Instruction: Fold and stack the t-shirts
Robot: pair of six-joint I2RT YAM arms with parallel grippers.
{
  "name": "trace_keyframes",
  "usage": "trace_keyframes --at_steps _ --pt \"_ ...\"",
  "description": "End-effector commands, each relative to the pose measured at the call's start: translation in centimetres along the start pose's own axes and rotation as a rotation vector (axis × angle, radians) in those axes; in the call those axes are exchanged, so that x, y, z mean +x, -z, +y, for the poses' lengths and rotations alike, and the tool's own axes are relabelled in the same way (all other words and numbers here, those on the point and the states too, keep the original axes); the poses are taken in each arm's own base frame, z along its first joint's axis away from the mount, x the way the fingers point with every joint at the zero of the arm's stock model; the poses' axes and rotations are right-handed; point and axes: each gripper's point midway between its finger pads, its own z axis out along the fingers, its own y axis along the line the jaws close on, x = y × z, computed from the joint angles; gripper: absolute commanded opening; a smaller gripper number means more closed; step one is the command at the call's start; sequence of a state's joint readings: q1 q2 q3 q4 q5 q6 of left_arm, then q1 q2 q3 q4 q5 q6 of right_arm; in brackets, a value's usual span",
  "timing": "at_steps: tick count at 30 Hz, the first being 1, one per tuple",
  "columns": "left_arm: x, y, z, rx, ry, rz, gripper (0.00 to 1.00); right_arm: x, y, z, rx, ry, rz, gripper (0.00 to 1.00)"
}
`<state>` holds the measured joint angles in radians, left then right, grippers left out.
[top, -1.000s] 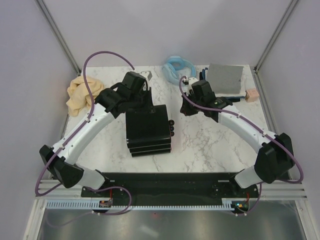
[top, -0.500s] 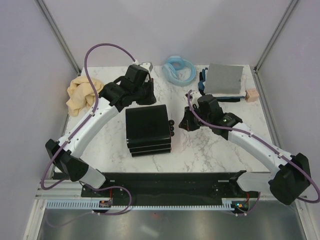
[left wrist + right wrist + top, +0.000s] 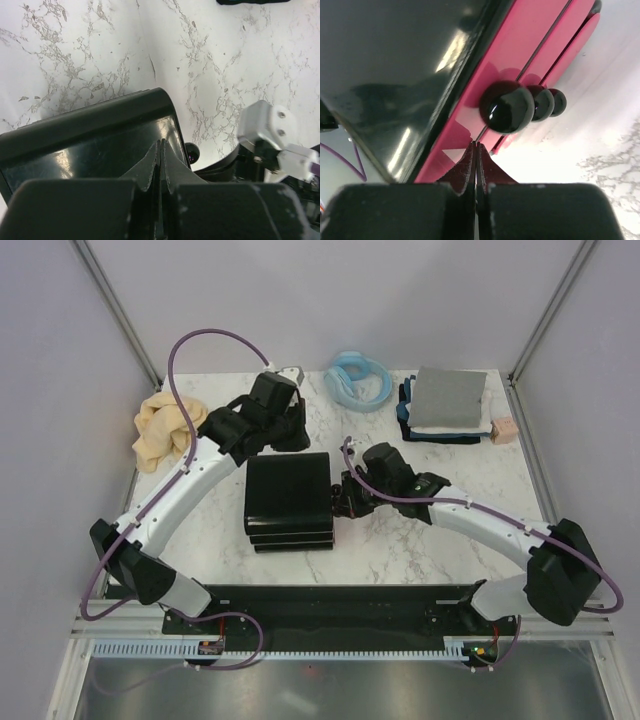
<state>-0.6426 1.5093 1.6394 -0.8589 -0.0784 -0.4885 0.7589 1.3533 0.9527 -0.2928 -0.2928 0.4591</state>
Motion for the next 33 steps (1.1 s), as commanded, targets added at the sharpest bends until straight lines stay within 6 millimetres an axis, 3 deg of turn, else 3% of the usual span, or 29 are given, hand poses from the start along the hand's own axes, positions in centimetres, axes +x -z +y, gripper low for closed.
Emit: trace_keyframes --at_steps 1,4,8,14,18,20,22,24,25,27,28,29,31,33 --pt "-1.1 1.9 0.6 -0.005 -0.009 -0.073 0.02 -2.5 -2.1 3.7 -0.123 0.052 -0.027 0.00" --pt "-0.8 2.0 1.3 -0.026 -0.019 -0.071 0.02 -2.9 -4.4 4.6 -0.148 0.063 -0.016 0.00" --pt "-0.7 1.5 2.6 -0.056 -0.017 -0.061 0.02 -3.4 -7.9 4.3 -0.135 0.051 0.015 0.00" --pt "-0.9 0.5 2.6 -0.044 -0.035 -0.037 0.02 -6.2 -5.7 4.8 -0.102 0.071 -0.101 0.00" --pt "-0.4 -0.6 2.7 -0.054 -0.021 -0.008 0.02 -5.9 -7.9 5.9 -0.169 0.020 -0.083 0.00" --pt "-0.9 -0.5 2.7 -0.066 -0.016 -0.024 0.02 -6.1 -9.3 7.5 -0.218 0.013 -0.096 0.00" --pt "-1.5 0.0 3.2 -0.093 -0.016 -0.050 0.02 -6.5 -10.1 9.4 -0.259 0.028 -0.111 0.00" --pt "-2.5 0.7 4.0 -0.132 -0.008 -0.089 0.02 -6.2 -12.0 10.0 -0.269 0.031 -0.088 0.00" --pt "-2.8 1.4 4.3 -0.138 -0.004 -0.108 0.02 -6.9 -12.1 11.7 -0.301 0.045 -0.100 0.00" --pt "-3.2 2.1 5.3 -0.173 0.013 -0.129 0.02 -6.3 -14.1 12.1 -0.318 0.048 -0.072 0.00" --pt "-3.3 2.8 5.6 -0.180 0.017 -0.141 0.02 -7.0 -14.4 13.5 -0.349 0.062 -0.083 0.00" --pt "-3.2 3.0 6.3 -0.205 0.020 -0.146 0.02 -6.3 -15.9 13.4 -0.347 0.056 -0.059 0.00" --pt "-2.8 3.3 7.2 -0.235 0.026 -0.146 0.02 -6.8 -16.7 14.7 -0.381 0.056 -0.060 0.00" --pt "-2.8 4.1 8.1 -0.259 0.044 -0.163 0.02 -6.4 -17.8 14.5 -0.378 0.050 -0.048 0.00"
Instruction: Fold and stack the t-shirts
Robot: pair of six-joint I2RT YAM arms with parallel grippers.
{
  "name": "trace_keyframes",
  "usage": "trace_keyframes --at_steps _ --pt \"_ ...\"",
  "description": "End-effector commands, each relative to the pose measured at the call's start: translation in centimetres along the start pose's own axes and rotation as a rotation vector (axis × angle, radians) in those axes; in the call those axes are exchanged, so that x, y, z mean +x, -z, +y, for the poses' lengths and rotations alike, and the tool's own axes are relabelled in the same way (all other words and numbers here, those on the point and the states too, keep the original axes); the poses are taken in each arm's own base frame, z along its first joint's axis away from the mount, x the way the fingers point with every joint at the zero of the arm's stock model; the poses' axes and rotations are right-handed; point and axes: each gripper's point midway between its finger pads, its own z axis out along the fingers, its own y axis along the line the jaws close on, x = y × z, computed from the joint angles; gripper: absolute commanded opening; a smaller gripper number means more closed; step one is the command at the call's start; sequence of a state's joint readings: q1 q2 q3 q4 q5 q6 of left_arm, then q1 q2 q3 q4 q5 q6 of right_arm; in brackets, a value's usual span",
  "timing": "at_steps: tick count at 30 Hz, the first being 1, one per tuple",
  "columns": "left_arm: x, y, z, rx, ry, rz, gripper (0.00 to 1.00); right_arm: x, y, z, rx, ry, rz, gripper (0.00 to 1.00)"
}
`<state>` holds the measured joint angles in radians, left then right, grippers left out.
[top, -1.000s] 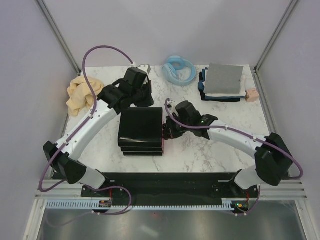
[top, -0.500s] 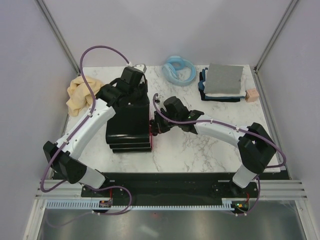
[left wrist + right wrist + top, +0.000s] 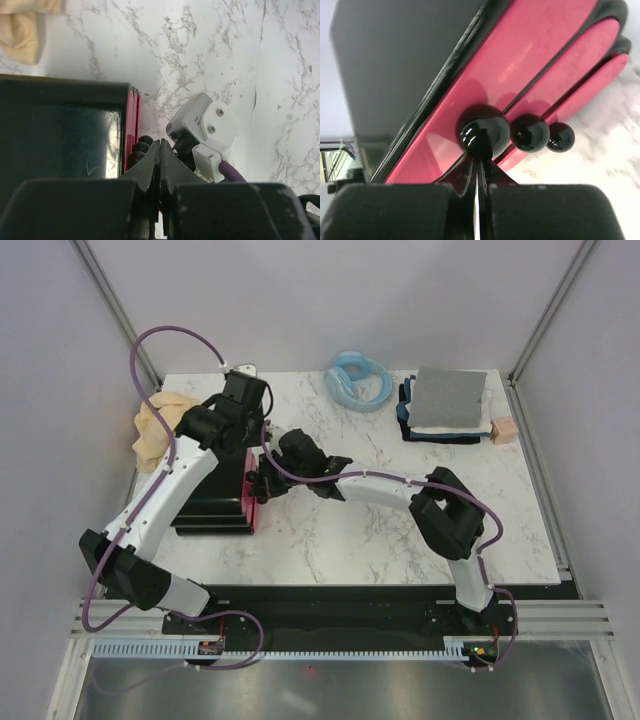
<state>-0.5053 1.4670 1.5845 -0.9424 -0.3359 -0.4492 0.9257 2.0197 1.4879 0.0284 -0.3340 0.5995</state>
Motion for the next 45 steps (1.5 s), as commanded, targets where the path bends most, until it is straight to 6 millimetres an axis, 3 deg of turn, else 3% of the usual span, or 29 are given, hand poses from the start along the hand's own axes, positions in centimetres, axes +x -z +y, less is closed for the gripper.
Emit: trace_keyframes --at_steps 1,3,5,6,8,9,11,12,13,15,16,18,22,30,32,41,45 --pt "-1.5 3.2 -0.9 0.100 0.034 -0.091 0.02 -0.4 -2.1 4.3 -0.137 0.047 -0.013 0.00" --pt "-1.4 3.1 -0.4 0.094 0.042 -0.089 0.02 -0.2 -1.2 3.0 -0.077 0.059 -0.032 0.00" --pt "-1.1 2.4 -0.2 0.083 0.035 -0.072 0.02 -1.5 1.0 2.6 -0.041 0.067 -0.069 0.00" --pt "-1.0 2.1 -0.2 0.082 0.030 -0.065 0.02 -0.7 1.7 1.6 -0.014 0.057 -0.055 0.00" --pt "-0.5 1.2 -0.4 0.078 0.020 -0.042 0.02 -2.3 4.4 0.8 0.035 0.051 -0.103 0.00" --pt "0.0 0.2 -0.6 0.070 0.007 -0.017 0.02 -1.6 5.2 -0.3 0.075 0.038 -0.097 0.00" --pt "0.8 -1.2 -0.6 0.052 -0.008 0.019 0.02 -3.3 8.1 -0.4 0.090 0.017 -0.147 0.00" --pt "1.2 -2.6 -1.0 0.049 -0.017 0.038 0.02 -2.1 8.9 -1.6 0.128 0.001 -0.128 0.00" --pt "1.4 -3.3 -1.0 0.041 -0.019 0.048 0.02 -3.2 10.8 -1.6 0.163 0.003 -0.182 0.00" --pt "2.1 -5.5 -1.3 0.017 -0.030 0.078 0.02 -2.4 12.3 -3.3 0.220 -0.011 -0.186 0.00" --pt "2.0 -6.1 -1.4 0.012 -0.029 0.083 0.02 -2.5 13.5 -3.2 0.226 -0.015 -0.201 0.00" --pt "1.9 -7.3 -1.5 -0.010 -0.030 0.093 0.02 -1.6 14.5 -4.5 0.256 -0.041 -0.200 0.00" --pt "1.8 -10.3 -1.2 -0.095 -0.021 0.115 0.02 -1.7 16.9 -4.4 0.273 -0.058 -0.242 0.00" --pt "1.3 -14.1 1.1 -0.249 0.043 0.136 0.02 -0.6 18.8 -5.4 0.312 -0.072 -0.250 0.00" --pt "2.4 -14.6 2.3 -0.304 0.065 0.195 0.02 0.1 18.9 -5.7 0.322 -0.084 -0.240 0.00" --pt "4.1 -11.4 4.6 -0.376 0.140 0.256 0.02 1.4 19.2 -6.3 0.331 -0.110 -0.222 0.00" --pt "6.0 -10.5 6.6 -0.415 0.132 0.305 0.02 1.4 18.7 -6.4 0.327 -0.103 -0.206 0.00"
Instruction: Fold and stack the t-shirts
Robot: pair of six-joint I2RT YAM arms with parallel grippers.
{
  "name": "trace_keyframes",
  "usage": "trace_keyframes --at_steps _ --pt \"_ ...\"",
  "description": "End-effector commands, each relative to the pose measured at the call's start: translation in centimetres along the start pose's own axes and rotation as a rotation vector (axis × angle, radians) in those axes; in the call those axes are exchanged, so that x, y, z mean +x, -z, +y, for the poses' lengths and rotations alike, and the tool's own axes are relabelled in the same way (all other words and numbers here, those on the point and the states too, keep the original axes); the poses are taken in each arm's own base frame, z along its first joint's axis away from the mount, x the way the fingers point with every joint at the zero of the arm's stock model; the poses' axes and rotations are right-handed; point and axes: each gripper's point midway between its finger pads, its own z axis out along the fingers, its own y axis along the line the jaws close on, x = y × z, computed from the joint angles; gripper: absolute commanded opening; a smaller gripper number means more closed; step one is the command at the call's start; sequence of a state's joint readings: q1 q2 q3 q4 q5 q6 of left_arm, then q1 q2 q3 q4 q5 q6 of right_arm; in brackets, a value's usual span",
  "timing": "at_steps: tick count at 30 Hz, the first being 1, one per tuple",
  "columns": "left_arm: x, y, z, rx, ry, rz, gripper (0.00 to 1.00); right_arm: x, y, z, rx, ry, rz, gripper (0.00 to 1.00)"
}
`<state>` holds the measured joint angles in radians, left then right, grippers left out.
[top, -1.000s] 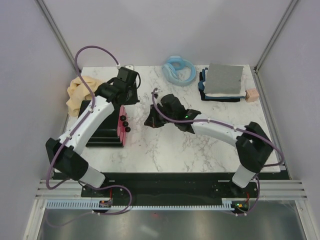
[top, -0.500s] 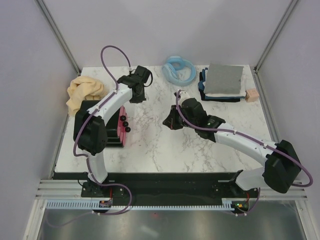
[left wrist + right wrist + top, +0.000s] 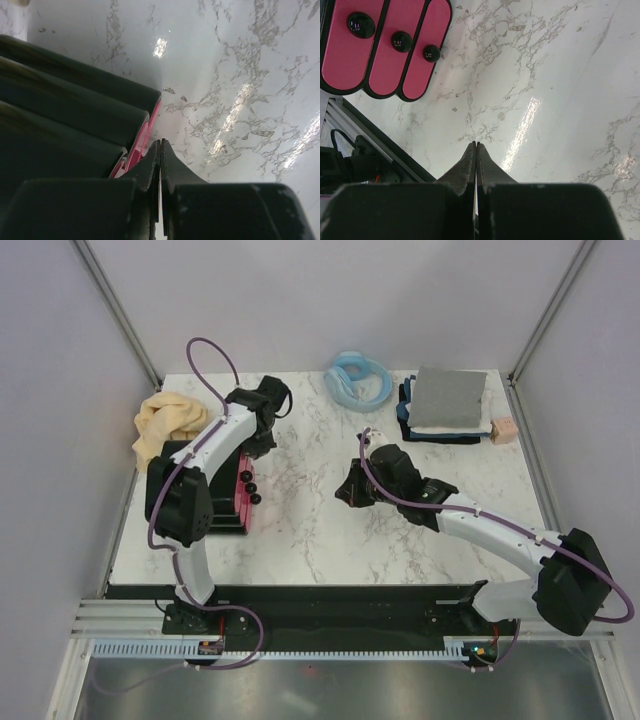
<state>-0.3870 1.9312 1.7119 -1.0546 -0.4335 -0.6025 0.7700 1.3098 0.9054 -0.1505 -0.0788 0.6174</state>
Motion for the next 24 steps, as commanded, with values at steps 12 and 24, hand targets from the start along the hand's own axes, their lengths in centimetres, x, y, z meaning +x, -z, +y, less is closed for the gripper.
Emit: trace_keyframes --at_steps 12,24 --pt "1.6 1.0 9.1 -0.066 0.187 0.037 0.02 -1.2 -1.2 1.0 -0.040 0.016 0.013 0.00" --pt "2.2 2.2 9.4 0.001 0.108 0.032 0.02 -0.4 -5.7 6.8 -0.273 -0.012 0.079 0.00"
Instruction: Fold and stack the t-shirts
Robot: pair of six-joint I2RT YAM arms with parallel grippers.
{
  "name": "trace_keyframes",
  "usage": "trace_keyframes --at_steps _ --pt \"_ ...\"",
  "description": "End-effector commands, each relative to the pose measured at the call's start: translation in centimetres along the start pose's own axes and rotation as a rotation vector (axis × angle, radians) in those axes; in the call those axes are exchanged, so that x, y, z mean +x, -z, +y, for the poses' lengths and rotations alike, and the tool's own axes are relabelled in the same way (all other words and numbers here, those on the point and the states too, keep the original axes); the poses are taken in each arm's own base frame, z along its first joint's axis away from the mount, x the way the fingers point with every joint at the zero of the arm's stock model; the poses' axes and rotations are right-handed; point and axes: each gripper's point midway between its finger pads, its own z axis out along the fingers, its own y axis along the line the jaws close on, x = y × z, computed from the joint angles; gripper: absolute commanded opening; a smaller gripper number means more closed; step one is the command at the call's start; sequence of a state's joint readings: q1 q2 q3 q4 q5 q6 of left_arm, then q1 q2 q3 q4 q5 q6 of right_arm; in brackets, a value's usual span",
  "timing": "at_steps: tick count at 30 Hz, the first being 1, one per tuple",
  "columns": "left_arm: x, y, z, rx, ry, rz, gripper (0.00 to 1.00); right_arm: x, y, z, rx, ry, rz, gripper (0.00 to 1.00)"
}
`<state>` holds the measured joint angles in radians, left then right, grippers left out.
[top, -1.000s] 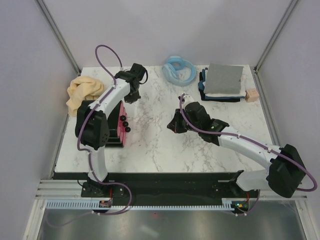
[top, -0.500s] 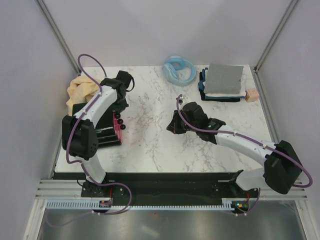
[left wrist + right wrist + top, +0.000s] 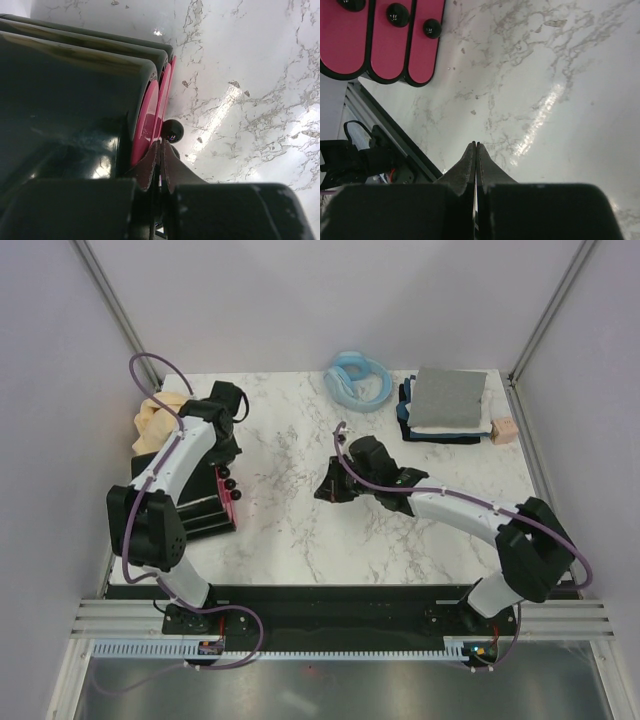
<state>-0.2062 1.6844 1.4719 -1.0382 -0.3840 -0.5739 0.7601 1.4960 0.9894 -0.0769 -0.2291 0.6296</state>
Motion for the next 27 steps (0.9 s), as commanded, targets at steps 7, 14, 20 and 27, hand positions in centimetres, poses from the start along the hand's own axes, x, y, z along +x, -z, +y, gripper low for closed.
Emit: trace_keyframes --at_steps 7,14,20,27 --pt "1.4 1.6 1.2 0.042 -0.021 -0.007 0.02 -2.2 -7.7 14.5 -0.438 0.013 0.005 0.00" --pt "1.0 2.2 1.6 0.039 -0.016 -0.032 0.02 1.9 -9.6 19.5 -0.569 0.000 0.094 0.00" --pt "0.7 2.3 2.0 0.029 -0.031 -0.043 0.02 5.5 -10.2 23.0 -0.653 -0.004 0.165 0.00" --pt "1.8 2.7 2.7 0.042 -0.027 -0.030 0.02 5.3 -9.4 23.2 -0.624 0.071 0.147 0.00"
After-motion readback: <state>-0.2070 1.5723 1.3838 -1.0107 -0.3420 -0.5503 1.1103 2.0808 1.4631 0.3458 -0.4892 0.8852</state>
